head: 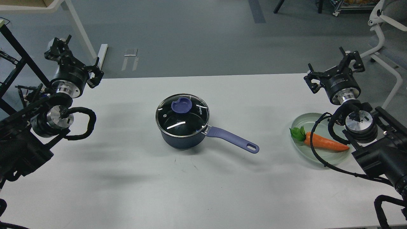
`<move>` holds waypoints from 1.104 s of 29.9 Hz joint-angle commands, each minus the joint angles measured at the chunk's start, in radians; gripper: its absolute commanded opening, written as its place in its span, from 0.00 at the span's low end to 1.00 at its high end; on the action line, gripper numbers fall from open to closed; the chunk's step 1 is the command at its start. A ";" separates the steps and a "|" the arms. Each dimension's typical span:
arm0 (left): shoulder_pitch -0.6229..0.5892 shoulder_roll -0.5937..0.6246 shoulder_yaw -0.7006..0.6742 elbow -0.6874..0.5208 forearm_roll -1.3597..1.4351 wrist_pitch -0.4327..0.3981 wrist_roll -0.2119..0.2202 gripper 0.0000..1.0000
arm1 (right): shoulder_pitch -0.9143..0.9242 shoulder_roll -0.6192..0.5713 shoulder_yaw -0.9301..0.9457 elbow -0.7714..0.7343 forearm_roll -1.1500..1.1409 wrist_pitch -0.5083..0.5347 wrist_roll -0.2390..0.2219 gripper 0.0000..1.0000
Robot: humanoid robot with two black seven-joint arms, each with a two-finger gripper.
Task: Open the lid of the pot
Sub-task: 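Raise the right arm up and away from the table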
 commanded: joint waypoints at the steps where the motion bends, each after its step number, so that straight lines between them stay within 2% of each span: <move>1: 0.000 0.013 0.011 -0.001 0.000 -0.001 0.000 0.99 | 0.004 0.015 0.001 0.002 0.001 0.000 0.009 1.00; 14: 0.031 0.001 0.014 0.044 0.020 -0.010 0.000 0.99 | 0.063 -0.012 -0.004 0.009 -0.002 0.002 0.004 1.00; 17: 0.035 0.001 0.013 0.100 0.068 -0.114 0.000 0.99 | 0.081 -0.020 -0.024 0.014 -0.014 -0.001 0.001 1.00; 18: 0.034 -0.002 0.011 0.136 0.071 -0.161 0.000 0.99 | 0.087 -0.026 -0.042 0.020 -0.020 -0.001 0.001 1.00; 20: 0.031 -0.032 0.013 0.173 0.071 -0.195 0.000 0.99 | 0.107 -0.066 -0.094 0.061 -0.046 -0.003 0.001 1.00; 23: 0.032 -0.026 0.013 0.171 0.072 -0.134 0.000 0.99 | 0.147 -0.185 -0.183 0.155 -0.121 -0.009 0.002 1.00; 26: 0.032 -0.014 0.013 0.165 0.076 -0.129 0.000 0.99 | 0.217 -0.267 -0.283 0.244 -0.247 -0.024 0.001 1.00; 30: 0.032 -0.005 0.013 0.131 0.076 -0.140 0.000 0.99 | 0.348 -0.334 -0.432 0.316 -0.458 -0.050 0.001 1.00; 33: 0.032 -0.005 0.014 0.128 0.088 -0.139 0.000 0.99 | 0.467 -0.335 -0.582 0.348 -0.600 -0.049 0.002 1.00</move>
